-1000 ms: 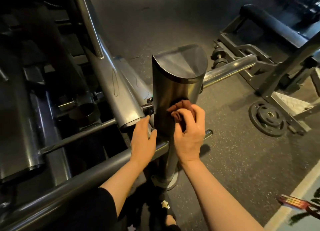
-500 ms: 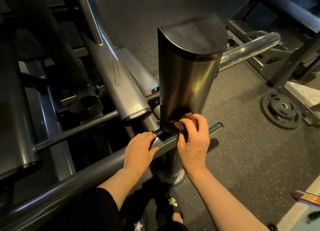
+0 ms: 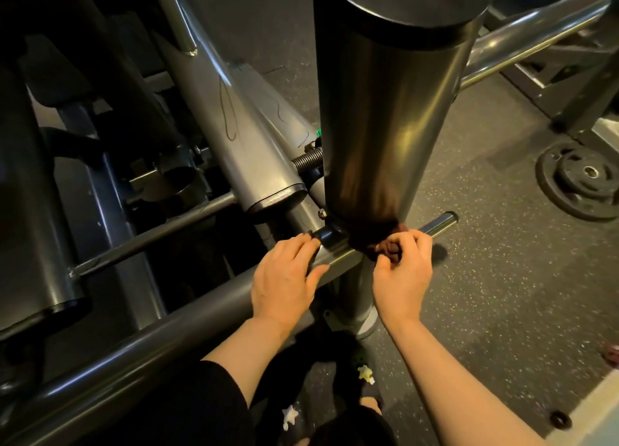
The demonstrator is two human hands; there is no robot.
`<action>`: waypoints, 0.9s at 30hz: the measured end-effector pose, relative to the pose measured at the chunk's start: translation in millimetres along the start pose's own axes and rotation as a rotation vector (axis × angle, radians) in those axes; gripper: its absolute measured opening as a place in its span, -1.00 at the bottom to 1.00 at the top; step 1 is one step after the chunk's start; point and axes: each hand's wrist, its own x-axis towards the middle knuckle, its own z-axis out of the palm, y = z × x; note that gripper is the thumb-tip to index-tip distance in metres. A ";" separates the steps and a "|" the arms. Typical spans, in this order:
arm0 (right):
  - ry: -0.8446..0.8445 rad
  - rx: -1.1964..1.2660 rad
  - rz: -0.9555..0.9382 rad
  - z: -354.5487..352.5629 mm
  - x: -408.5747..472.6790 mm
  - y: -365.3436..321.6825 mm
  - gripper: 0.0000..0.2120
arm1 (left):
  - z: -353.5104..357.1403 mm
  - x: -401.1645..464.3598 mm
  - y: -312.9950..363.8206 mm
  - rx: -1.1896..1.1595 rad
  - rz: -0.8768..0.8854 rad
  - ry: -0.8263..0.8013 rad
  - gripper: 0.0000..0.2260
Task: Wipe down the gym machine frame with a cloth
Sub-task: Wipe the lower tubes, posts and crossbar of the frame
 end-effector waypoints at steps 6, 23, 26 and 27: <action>-0.015 0.085 -0.044 -21.8 -6.2 -8.0 -0.66 | -2.3 -4.1 2.3 0.017 0.021 -0.016 -0.58; -0.239 0.423 -0.358 -47.8 22.1 -38.8 -0.53 | -45.8 41.9 97.3 0.150 0.397 0.199 -0.44; -0.306 0.611 -0.273 -45.9 23.3 -27.1 -0.56 | -54.6 55.5 98.5 0.308 0.470 0.146 -0.41; -0.348 0.659 -0.183 -41.1 17.8 -12.7 -0.55 | -55.8 56.7 98.1 0.369 0.503 0.105 -0.37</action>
